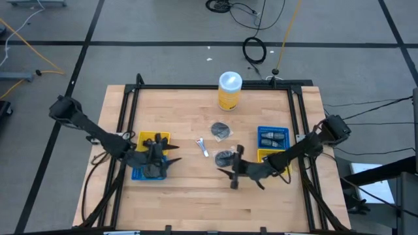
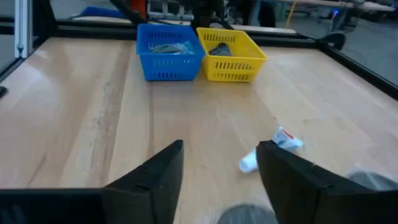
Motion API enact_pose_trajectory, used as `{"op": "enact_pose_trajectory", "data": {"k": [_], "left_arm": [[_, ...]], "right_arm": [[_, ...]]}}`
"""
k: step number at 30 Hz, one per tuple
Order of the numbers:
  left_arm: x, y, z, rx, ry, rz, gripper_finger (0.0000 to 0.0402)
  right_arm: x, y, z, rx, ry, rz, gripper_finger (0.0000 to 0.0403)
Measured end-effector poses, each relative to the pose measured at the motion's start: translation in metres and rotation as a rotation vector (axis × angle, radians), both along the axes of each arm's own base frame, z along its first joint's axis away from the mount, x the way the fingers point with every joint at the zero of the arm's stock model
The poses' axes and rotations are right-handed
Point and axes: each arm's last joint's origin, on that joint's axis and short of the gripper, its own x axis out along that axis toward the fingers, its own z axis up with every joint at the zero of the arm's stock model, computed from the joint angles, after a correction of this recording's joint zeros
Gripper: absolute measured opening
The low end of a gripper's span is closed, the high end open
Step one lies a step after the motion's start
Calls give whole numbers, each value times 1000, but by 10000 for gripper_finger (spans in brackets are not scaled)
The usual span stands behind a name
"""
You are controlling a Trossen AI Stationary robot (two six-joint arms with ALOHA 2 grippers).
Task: Pick & Place Travel size toiletries
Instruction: Put the black hairbrush into the left blue bin
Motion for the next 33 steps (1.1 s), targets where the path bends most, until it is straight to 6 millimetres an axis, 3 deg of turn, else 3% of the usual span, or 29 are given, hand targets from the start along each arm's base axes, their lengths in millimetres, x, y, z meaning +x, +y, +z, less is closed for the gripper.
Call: {"op": "enact_pose_trajectory", "data": {"k": [8,15,22,26,33], "left_arm": [[32,-3,-19,49,-80,22,223],[40,-1,-37,-6,-49,64,223],[40,-1,-38,-16,-47,61,223],[40,-2,-39,-27,-44,59,223],[40,-2,-39,-30,-43,59,223]], "right_arm": [[46,-29,5,-5,149,-133,268],[88,-49,-16,68,224,-190,282],[112,-69,-40,177,287,-207,257],[115,-80,-54,176,322,-242,235],[114,-84,-58,162,356,-222,151]]}}
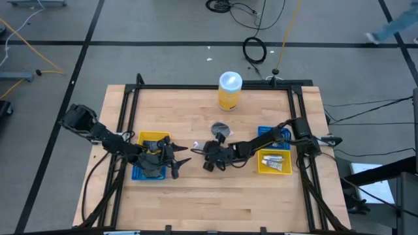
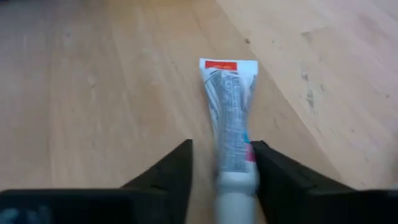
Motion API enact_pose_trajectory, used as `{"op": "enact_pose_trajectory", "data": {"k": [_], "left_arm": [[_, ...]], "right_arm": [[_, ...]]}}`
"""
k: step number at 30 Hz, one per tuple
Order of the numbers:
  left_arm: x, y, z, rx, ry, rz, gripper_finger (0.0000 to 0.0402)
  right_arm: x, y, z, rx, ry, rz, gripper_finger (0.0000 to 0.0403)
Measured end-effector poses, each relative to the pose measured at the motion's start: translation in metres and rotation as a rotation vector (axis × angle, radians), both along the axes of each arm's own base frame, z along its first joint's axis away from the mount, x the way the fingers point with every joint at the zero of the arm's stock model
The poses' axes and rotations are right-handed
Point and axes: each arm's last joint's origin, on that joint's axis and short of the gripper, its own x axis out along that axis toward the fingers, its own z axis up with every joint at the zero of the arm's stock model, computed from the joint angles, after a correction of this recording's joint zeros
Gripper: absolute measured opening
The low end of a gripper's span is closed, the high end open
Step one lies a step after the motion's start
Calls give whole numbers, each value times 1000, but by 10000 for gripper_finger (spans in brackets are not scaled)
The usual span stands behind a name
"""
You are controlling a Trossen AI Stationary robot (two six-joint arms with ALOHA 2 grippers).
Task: Pick & Place Travel size toiletries
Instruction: Put the black hairbrush into the left blue bin
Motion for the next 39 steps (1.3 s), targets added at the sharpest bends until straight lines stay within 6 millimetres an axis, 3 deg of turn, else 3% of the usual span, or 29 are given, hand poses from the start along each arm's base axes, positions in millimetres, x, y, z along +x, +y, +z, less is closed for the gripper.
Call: {"op": "enact_pose_trajectory", "data": {"k": [7,14,18,23,28,31,35,39], "left_arm": [[0,-1,-1,-6,9,-23,223],[0,-1,-1,-12,14,-38,223],[0,-1,-1,-13,15,-41,223],[0,-1,-1,-15,16,-40,223],[0,-1,-1,-15,16,-40,223],[0,-1,-1,-15,16,-40,223],[0,-1,-1,-14,16,-40,223],[0,-1,-1,-14,16,-38,223]], "right_arm": [[-9,17,19,-76,52,104,49],[-36,60,58,-96,104,231,54],[-69,87,85,-101,175,258,70],[-127,103,117,-67,318,187,54],[-189,103,144,-2,459,41,58],[-223,98,150,69,534,-25,71],[-256,83,137,175,628,-36,72],[-276,62,115,208,657,-46,65]]}}
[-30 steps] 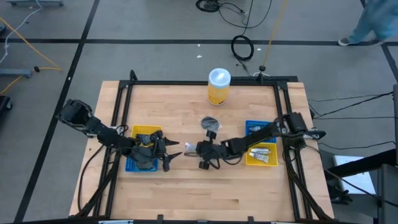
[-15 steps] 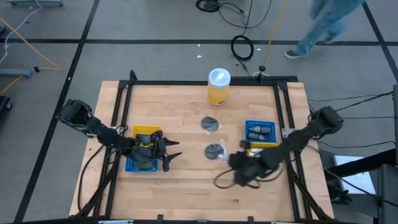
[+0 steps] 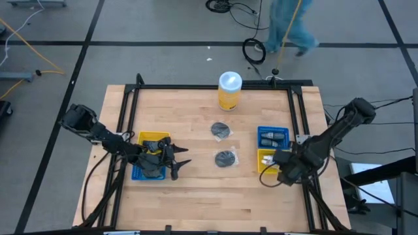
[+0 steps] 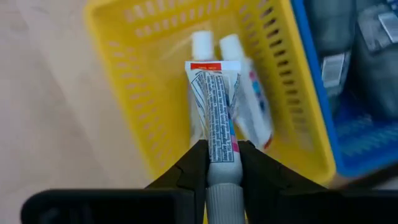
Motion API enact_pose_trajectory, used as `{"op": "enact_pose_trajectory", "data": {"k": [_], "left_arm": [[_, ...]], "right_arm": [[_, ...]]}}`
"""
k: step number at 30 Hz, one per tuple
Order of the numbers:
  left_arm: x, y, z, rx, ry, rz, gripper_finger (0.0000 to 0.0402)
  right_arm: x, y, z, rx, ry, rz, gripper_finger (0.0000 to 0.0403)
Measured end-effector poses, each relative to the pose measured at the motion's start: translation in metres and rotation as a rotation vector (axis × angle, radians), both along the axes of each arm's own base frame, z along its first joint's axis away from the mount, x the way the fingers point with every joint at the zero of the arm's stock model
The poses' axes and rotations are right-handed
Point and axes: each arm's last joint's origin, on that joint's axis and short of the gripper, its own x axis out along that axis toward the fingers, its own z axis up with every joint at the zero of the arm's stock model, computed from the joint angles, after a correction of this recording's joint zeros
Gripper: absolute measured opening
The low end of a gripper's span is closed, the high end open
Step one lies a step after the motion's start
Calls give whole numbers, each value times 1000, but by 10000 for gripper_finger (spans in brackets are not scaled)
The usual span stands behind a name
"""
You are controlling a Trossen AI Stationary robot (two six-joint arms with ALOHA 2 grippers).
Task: Pick & Place Travel size toiletries
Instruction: Put the black hairbrush into the left blue bin
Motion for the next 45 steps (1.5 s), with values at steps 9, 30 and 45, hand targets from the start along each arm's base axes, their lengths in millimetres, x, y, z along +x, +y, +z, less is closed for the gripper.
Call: {"op": "enact_pose_trajectory", "data": {"k": [9,30,45], "left_arm": [[3,7,0,-2,-1,31,223],[4,4,2,-32,-10,-62,223],[16,-6,25,89,-109,-233,223]], "right_arm": [[-7,-21,-32,98,-151,61,85],[-2,-31,1,291,-349,5,172],[77,-5,-7,-69,-1148,426,153]]}}
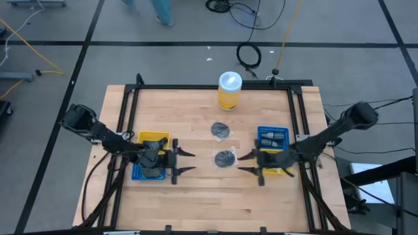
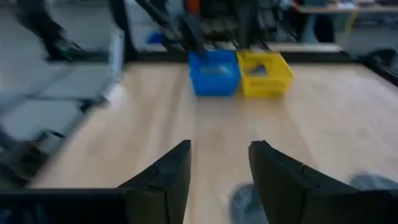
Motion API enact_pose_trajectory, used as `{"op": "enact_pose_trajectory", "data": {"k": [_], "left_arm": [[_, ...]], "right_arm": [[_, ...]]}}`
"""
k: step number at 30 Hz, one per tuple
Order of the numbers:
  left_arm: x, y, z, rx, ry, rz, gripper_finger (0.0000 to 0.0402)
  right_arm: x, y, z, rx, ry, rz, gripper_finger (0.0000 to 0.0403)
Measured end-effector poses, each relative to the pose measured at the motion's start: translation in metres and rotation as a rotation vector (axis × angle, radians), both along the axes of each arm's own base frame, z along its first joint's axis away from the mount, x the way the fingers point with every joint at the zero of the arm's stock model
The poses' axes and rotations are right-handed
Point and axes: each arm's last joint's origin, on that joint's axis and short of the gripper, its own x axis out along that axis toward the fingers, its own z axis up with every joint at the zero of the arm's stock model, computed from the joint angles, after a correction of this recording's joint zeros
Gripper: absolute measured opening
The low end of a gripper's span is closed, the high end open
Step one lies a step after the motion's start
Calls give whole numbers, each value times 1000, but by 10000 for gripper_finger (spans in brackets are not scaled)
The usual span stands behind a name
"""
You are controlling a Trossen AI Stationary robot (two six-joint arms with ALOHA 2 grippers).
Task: Pick & Place Travel size toiletries
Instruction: Put the black hairbrush into the left blue bin
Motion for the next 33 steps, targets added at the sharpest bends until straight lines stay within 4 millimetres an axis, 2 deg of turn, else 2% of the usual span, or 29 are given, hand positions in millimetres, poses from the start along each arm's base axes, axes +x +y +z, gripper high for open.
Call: {"op": "enact_pose_trajectory", "data": {"k": [4,8,11,17,22,28,30,33], "left_arm": [[12,-3,9,107,0,-7,223],[32,-3,14,183,94,-22,223],[50,-1,7,216,234,-28,223],[83,-2,-15,212,390,-148,223],[104,0,-37,209,455,-178,223],[124,7,-57,164,499,-212,221],[126,11,-61,155,520,-199,209],[129,17,-66,142,534,-194,172]], "right_arm": [[22,-6,-20,-43,118,-69,179],[41,-20,-29,29,249,-110,215],[50,-35,-33,131,366,-127,242],[51,-70,-43,371,533,-195,282],[49,-90,-48,494,605,-269,292],[55,-99,-66,605,677,-265,287],[56,-99,-77,621,722,-257,285],[62,-100,-81,634,701,-241,284]]}}
